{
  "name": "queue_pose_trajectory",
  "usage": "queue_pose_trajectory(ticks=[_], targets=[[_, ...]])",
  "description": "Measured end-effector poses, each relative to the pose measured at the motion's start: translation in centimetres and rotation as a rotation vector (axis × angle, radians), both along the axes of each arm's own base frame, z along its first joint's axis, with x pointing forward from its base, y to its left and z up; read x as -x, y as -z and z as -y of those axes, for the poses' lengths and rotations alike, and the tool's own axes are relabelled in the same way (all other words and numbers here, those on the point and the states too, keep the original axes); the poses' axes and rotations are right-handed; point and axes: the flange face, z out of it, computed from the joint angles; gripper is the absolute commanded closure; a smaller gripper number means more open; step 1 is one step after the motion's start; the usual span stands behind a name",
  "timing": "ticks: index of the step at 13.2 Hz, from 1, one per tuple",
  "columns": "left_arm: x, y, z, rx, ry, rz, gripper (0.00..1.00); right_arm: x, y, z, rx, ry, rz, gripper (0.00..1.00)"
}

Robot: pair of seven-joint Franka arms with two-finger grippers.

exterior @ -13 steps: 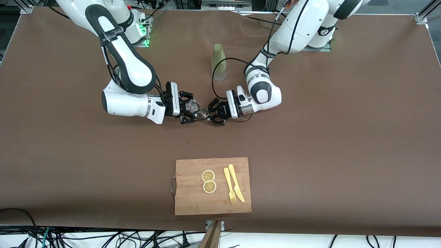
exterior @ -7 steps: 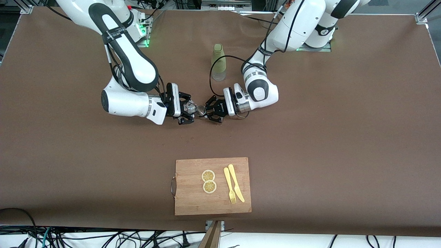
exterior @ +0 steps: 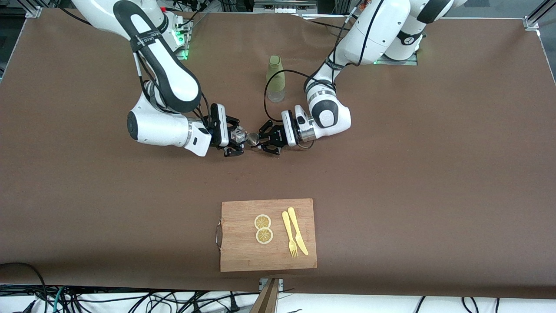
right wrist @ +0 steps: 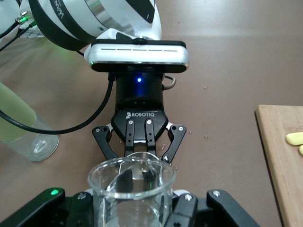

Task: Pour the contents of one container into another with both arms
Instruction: 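Tilt the glass with the right gripper, pouring into the jigger held by the left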

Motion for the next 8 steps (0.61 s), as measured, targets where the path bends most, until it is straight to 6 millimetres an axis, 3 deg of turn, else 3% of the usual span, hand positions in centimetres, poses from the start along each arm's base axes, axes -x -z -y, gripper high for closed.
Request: queue_pose_trajectory(ticks=[8], targets=[[0.34,-0.04,0.42,0.007,-0.005,-0.006,1.00,0.07,-0.50,-0.84,0.045,-0.011,0.018,1.00]])
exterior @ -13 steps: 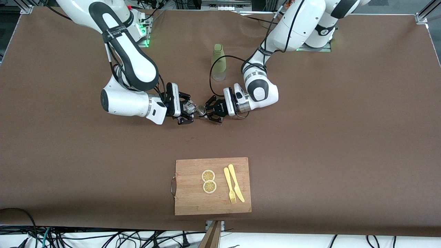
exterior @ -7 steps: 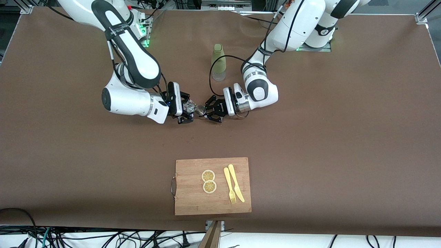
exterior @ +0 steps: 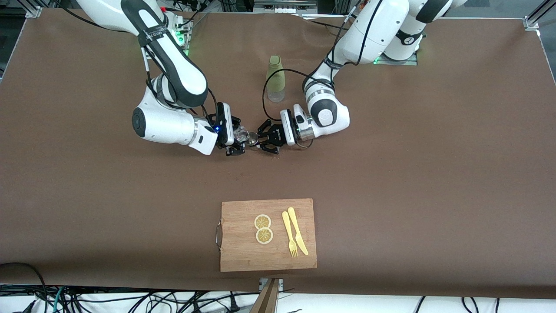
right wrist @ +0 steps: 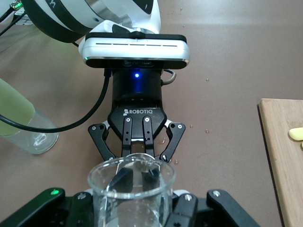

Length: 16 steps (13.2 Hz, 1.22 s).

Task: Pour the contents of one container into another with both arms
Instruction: 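Tilt the glass with the right gripper, pouring into the jigger held by the left, then tip the glass upright and draw both grippers apart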

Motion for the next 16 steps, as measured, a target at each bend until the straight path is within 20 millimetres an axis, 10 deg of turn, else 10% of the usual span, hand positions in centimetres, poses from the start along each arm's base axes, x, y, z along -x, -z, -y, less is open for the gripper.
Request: queue_pose_trajectory(ticks=[16], targets=[[-0.4,-0.3,-0.2,0.001,-0.005,0.009,1.00,0.7,-3.7,0.5,-0.209,0.023,-0.047,1.00]])
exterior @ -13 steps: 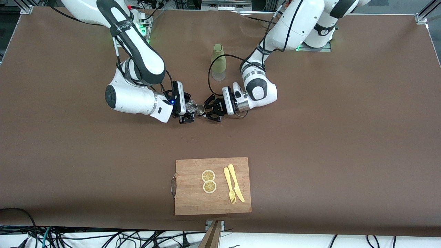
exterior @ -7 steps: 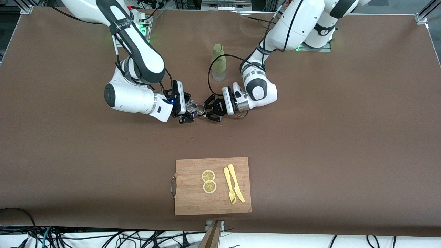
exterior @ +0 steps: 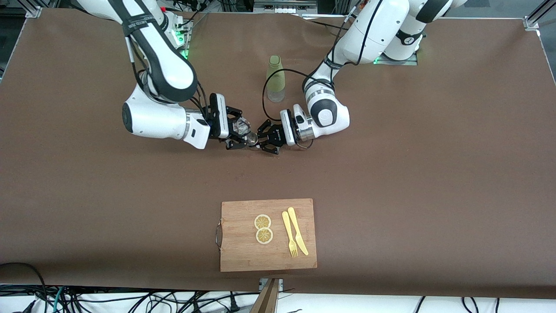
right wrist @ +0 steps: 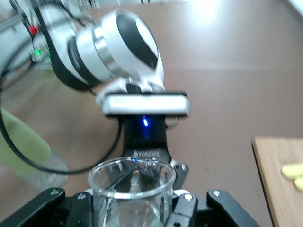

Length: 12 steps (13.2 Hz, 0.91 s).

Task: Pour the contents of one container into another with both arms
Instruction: 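Tip the glass upright and draw both grippers apart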

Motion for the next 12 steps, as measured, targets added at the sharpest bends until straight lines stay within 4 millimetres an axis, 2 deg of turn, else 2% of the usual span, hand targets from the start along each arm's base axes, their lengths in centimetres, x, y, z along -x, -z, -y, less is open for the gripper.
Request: queue_pose_trajectory(ticks=[1,3,5,7,9,10,12], targets=[[-0.6,-0.1,-0.7,-0.004,-0.010,0.012,1.00,0.0,-0.2,0.5,-0.052,0.000,-0.014,1.00],[-2.7,-0.6,-3.3,0.001,-0.046,0.046,1.00,-0.4,-0.4,2.5,-0.120,-0.013,-0.043,1.00],[-4.7,-1.6,-6.9,0.036,-0.043,0.075,1.00,-1.2,-0.1,6.4,-0.170,-0.032,-0.070,1.00],[-5.8,-1.6,-11.1,0.088,0.006,0.100,1.00,-2.0,0.6,11.7,-0.221,-0.046,-0.083,1.00],[-6.6,-0.7,-16.9,0.095,0.085,0.121,1.00,-2.4,2.4,17.3,-0.268,-0.038,-0.077,1.00],[-7.0,-0.5,-20.4,0.098,0.119,0.130,1.00,-2.5,3.9,20.0,-0.284,-0.028,-0.067,1.00],[-7.5,-0.5,-27.7,0.117,0.183,0.149,1.00,-2.1,7.6,24.0,-0.323,-0.018,-0.063,1.00]])
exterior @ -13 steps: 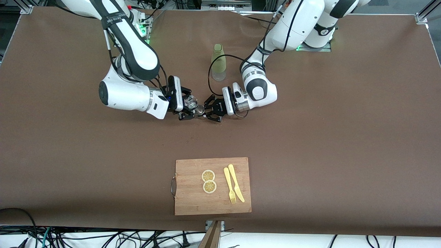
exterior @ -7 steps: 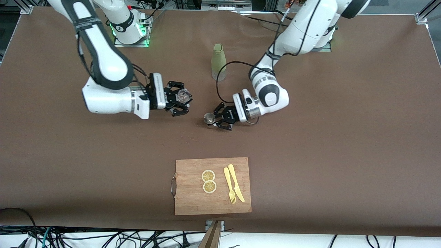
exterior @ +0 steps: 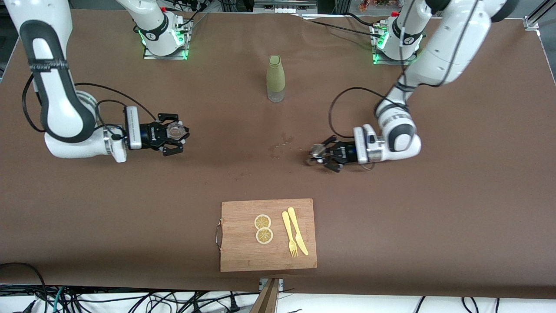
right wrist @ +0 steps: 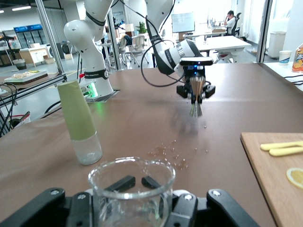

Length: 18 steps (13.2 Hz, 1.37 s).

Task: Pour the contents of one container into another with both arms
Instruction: 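Tip the glass upright and draw both grippers apart, then lower the glass onto the table and open the right gripper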

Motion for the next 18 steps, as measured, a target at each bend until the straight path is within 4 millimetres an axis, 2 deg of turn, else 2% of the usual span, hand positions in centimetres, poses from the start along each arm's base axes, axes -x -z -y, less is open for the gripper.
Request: queue_pose_trajectory(ticks=[2,4,6,9,10,12,15,16,18], targets=[[0.1,0.0,-7.8,-0.002,0.056,0.007,1.00,0.8,4.7,3.0,-0.032,0.011,0.015,1.00],[1.1,0.1,-14.3,-0.022,0.089,-0.004,1.00,2.0,9.1,5.4,-0.049,0.020,0.037,1.00],[2.3,0.4,-19.0,-0.040,0.099,-0.024,1.00,3.2,12.7,6.9,-0.069,0.026,0.045,1.00],[4.0,0.4,-24.7,-0.075,0.101,-0.048,1.00,4.7,16.4,8.2,-0.093,0.034,0.052,1.00],[4.5,0.3,-26.4,-0.075,0.092,-0.043,1.00,5.2,17.6,8.3,-0.098,0.039,0.036,1.00],[5.4,0.5,-28.3,-0.075,0.085,-0.028,1.00,5.5,18.9,8.4,-0.103,0.040,0.029,1.00],[6.4,2.2,-29.0,-0.075,0.094,-0.030,1.00,5.2,18.9,8.2,-0.109,0.030,0.050,1.00],[6.6,2.9,-29.2,-0.074,0.094,-0.036,1.00,5.3,19.1,8.1,-0.112,0.028,0.049,0.96],[7.0,3.7,-29.8,-0.072,0.113,-0.048,1.00,5.6,19.7,7.9,-0.115,0.026,0.042,0.77]])
